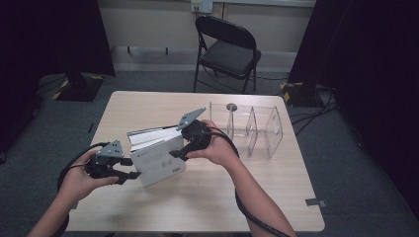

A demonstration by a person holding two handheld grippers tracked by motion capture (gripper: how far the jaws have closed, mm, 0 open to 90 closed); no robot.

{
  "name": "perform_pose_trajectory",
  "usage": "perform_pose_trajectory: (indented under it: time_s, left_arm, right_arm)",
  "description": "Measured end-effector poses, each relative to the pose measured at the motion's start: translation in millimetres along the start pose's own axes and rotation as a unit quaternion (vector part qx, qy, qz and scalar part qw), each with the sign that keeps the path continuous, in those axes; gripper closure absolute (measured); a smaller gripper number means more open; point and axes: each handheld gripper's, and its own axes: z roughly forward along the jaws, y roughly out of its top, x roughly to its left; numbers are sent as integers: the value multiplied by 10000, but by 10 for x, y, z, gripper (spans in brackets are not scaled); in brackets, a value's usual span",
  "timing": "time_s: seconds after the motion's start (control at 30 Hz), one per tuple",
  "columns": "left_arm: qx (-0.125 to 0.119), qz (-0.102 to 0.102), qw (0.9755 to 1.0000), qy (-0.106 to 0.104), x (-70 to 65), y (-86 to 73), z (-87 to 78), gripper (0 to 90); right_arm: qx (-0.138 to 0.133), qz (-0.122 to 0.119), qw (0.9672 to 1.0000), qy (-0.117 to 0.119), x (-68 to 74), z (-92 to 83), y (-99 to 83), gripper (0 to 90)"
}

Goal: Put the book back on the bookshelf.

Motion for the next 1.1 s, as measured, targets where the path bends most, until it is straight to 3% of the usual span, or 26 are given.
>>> perform_pose_trajectory:
  time_s: [0.3,0.43,0.6,0.9,1.1]
  left_arm:
    - [-21,83,10000,51,6,26,13,484]
    - [17,33,10000,84,9,41,17,506]
    - [-9,53,9999,118,27,35,-1,578]
    - [-50,2,9998,173,61,34,9,595]
    - [-48,-18,9998,186,75,60,30,606]
  right_arm:
    - [-229,114,9996,132,15,24,-4,229]
    - [-150,-6,9998,90,48,16,8,237]
    - [-151,53,9998,140,53,-17,-3,291]
    - [-14,-60,9997,243,117,-89,-2,342]
    - [-102,25,9986,514,167,-147,42,402]
